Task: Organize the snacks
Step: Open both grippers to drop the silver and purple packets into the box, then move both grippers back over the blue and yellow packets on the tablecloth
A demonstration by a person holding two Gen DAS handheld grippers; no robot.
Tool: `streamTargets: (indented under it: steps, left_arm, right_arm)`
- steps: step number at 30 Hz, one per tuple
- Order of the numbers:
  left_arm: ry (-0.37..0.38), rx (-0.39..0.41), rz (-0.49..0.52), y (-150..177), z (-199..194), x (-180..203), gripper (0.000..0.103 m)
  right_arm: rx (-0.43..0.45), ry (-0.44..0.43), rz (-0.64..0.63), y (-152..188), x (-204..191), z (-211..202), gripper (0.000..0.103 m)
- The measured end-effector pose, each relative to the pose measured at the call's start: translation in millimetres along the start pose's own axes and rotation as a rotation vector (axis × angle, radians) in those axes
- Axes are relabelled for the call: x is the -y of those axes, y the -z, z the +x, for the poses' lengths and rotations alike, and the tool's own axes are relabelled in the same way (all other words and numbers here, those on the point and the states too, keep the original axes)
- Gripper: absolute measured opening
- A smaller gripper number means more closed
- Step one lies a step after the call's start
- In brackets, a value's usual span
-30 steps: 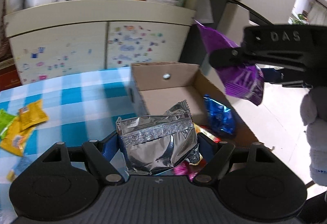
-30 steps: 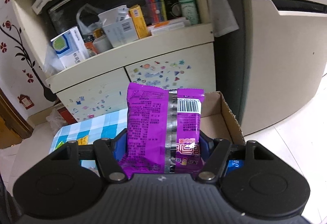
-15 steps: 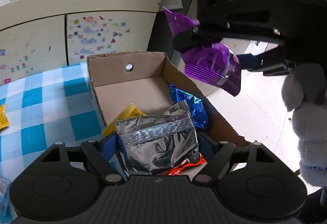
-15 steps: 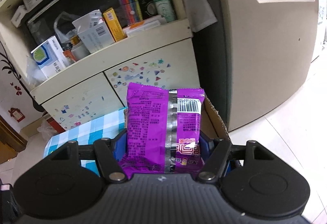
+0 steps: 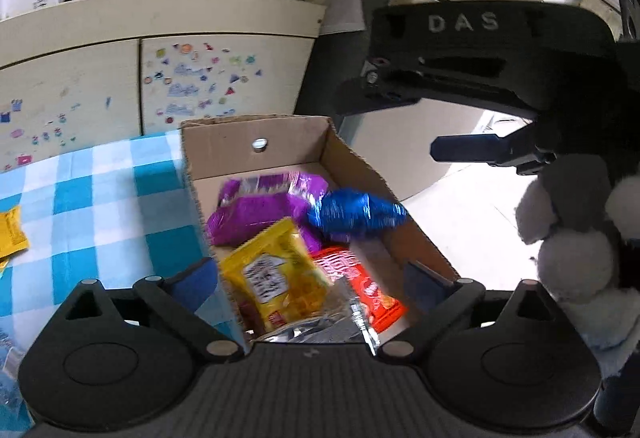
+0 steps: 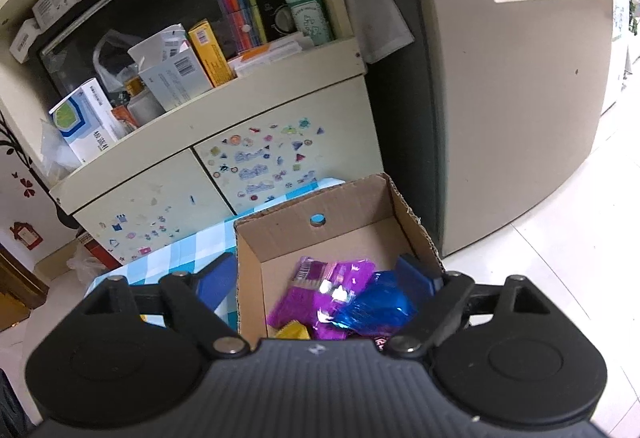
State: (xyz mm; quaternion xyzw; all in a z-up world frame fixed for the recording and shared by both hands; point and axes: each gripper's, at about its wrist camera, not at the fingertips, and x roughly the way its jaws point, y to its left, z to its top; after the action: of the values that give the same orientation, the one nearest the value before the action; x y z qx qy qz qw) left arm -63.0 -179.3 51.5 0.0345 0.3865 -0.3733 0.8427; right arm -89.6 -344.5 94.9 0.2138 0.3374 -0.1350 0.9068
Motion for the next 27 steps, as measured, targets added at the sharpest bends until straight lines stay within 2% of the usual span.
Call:
streamTargets:
  steps: [11,27]
  left_arm:
    - [-0.101,-0.026,-0.068,-0.5,-16.1,-28.7,0.101]
    - [-0.306,-0.035,-0.184,5.0,-56.4,-96.5,0.101]
  right_arm:
    - [-0.016,-0.036,-0.045,3.7,-17.4,6.6,0.086]
    - [-0.050,-0.111,-0.134,15.3,-59.0,17.4,0.086]
